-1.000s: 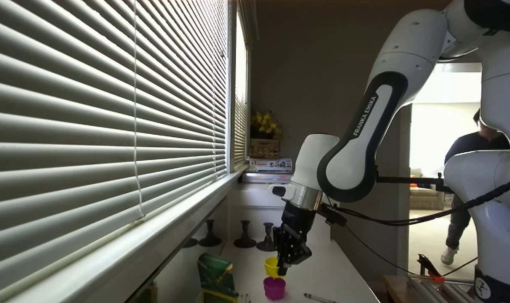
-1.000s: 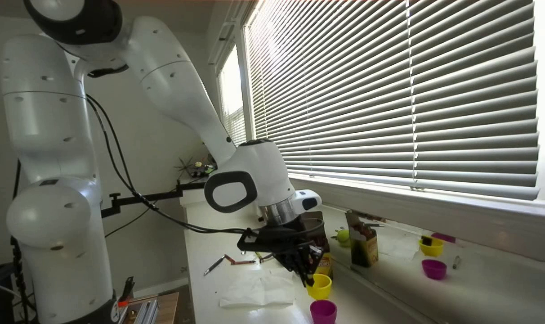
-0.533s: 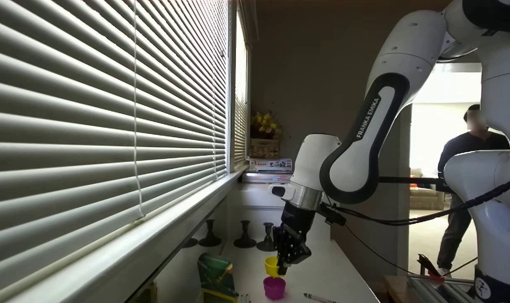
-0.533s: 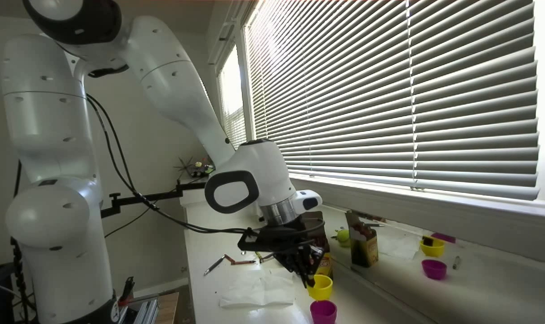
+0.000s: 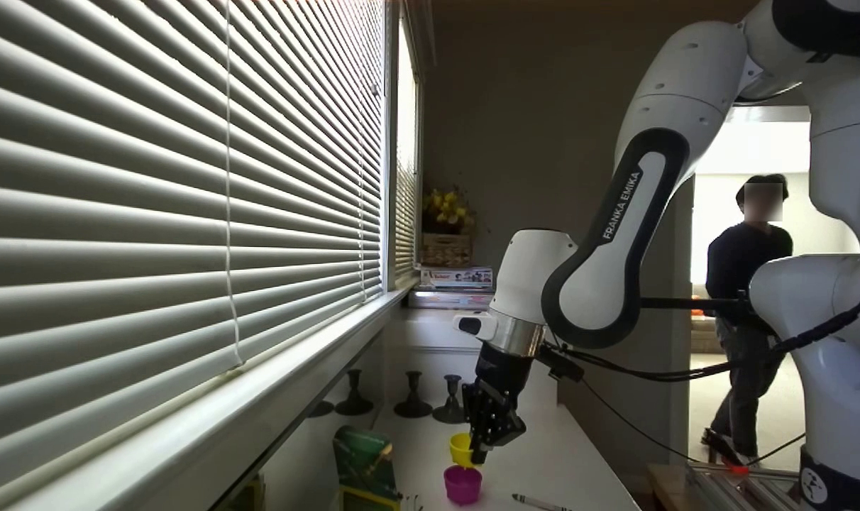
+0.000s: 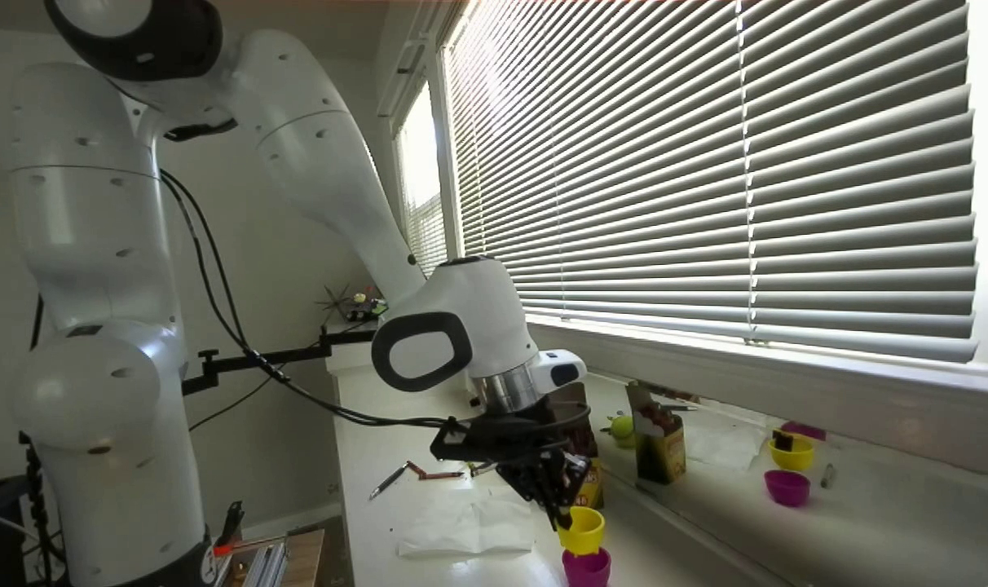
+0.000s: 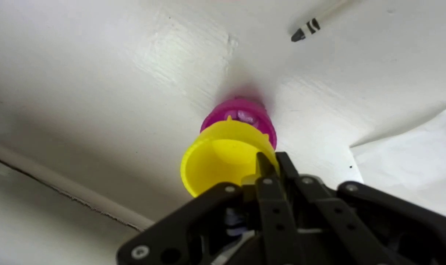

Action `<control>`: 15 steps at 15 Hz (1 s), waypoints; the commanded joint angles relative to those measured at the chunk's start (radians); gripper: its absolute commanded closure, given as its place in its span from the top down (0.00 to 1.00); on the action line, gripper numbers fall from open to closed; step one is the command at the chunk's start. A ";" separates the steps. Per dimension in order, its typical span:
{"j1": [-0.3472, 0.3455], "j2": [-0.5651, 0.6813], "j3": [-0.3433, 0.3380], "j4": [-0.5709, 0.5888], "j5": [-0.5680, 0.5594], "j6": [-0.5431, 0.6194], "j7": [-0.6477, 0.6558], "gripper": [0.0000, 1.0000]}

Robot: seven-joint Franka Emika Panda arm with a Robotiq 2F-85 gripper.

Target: Pick up the yellow cup and put it inside the purple cup

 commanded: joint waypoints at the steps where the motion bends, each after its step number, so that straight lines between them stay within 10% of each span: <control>1: -0.003 0.005 -0.004 0.000 -0.046 0.008 0.052 0.02; 15: 0.014 0.024 0.017 0.000 0.045 0.035 0.024 0.02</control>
